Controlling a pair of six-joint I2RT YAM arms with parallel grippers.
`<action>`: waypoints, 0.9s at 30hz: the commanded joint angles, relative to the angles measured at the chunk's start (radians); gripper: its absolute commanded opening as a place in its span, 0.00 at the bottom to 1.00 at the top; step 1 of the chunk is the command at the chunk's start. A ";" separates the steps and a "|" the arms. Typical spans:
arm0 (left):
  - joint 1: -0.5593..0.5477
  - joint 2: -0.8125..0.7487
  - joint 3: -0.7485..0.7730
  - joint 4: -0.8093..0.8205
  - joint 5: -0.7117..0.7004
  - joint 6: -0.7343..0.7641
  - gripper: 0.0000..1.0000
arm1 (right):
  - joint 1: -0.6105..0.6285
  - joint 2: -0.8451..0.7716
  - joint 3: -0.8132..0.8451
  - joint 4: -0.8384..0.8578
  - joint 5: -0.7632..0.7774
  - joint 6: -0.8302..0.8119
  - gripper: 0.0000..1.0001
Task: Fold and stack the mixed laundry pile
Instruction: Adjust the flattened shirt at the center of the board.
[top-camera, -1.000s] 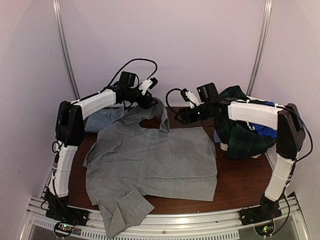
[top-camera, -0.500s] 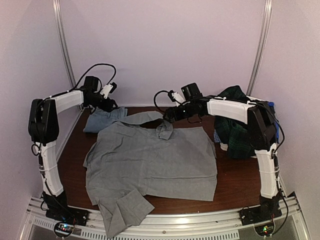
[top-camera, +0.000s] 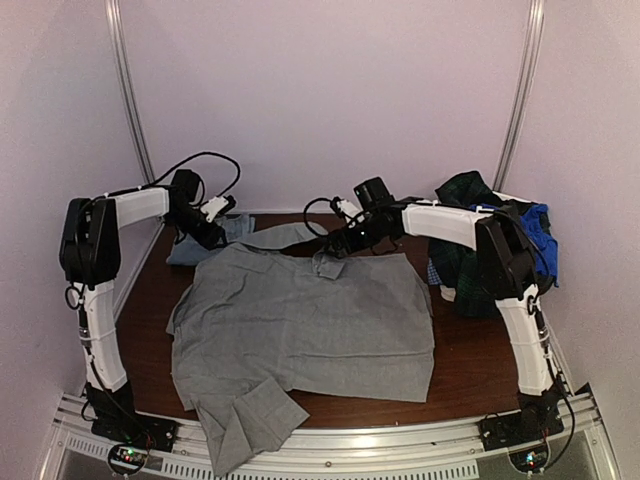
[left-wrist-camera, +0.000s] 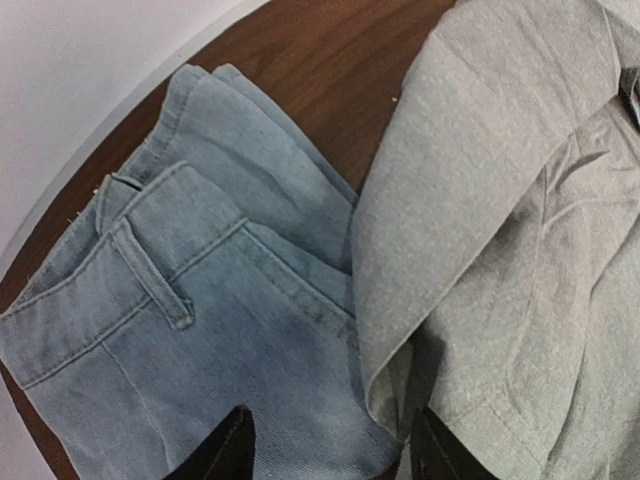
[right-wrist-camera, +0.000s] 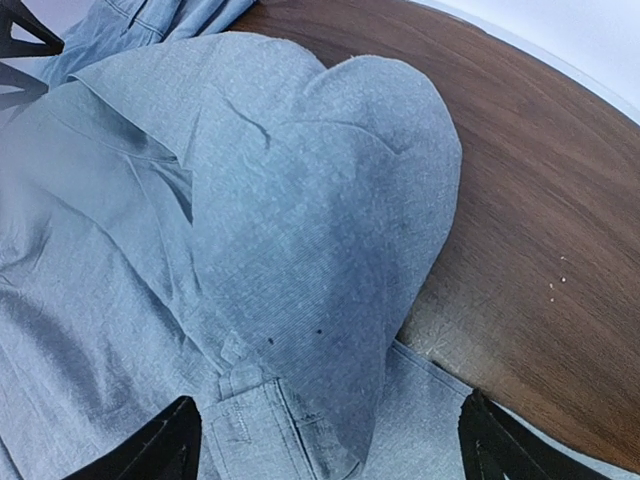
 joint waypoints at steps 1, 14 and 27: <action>0.003 0.024 -0.015 -0.048 0.017 0.050 0.54 | -0.003 0.033 0.052 -0.022 -0.001 -0.012 0.90; 0.003 0.106 0.078 0.029 0.063 -0.006 0.34 | -0.005 0.141 0.191 -0.041 0.053 0.021 0.84; 0.003 0.113 0.154 0.116 0.143 -0.063 0.00 | -0.014 0.158 0.210 -0.016 0.055 0.031 0.44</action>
